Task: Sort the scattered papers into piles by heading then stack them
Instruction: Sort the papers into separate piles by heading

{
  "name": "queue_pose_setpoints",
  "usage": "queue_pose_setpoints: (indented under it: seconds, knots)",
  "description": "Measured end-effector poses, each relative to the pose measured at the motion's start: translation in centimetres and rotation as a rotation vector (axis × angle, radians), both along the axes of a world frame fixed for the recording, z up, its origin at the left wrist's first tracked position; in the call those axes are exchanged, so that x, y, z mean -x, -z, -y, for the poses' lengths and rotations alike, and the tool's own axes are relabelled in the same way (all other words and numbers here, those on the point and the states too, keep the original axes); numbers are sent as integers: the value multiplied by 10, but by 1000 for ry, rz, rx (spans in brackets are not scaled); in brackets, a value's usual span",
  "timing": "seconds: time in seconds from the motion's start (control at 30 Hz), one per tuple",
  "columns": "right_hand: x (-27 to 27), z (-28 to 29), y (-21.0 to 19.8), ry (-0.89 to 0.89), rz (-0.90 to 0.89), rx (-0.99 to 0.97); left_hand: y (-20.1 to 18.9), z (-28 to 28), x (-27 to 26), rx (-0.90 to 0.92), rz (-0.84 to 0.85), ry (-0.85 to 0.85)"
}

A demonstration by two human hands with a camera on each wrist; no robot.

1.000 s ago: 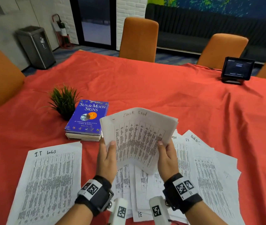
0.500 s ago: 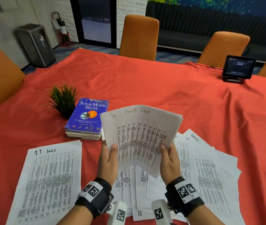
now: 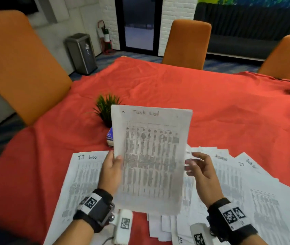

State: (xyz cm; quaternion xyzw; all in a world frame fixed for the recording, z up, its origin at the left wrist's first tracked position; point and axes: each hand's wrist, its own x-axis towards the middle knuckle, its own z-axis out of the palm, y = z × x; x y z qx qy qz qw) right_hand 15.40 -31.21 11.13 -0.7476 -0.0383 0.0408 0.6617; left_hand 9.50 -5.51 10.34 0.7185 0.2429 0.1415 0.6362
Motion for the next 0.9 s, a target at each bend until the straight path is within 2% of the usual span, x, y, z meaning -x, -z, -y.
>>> queue_pose_setpoints:
  seconds: [0.1, 0.27, 0.5, 0.8, 0.9]
  knots:
    - [3, -5, 11, -49, -37, 29, 9, -68, 28, -59, -187, -57]
    - [10, 1, 44, -65, -152, 110, 57, -154, 70, -89, -491, -170]
    - [21, 11, 70, -53, -232, 210, 88, -166, 74, -235, -713, -190]
    - [23, 31, 72, 22, -251, 271, 106, -170, 73, -349, -766, -223]
    - [23, 40, 80, 44, -274, 348, 109, -168, 76, -393, -751, -263]
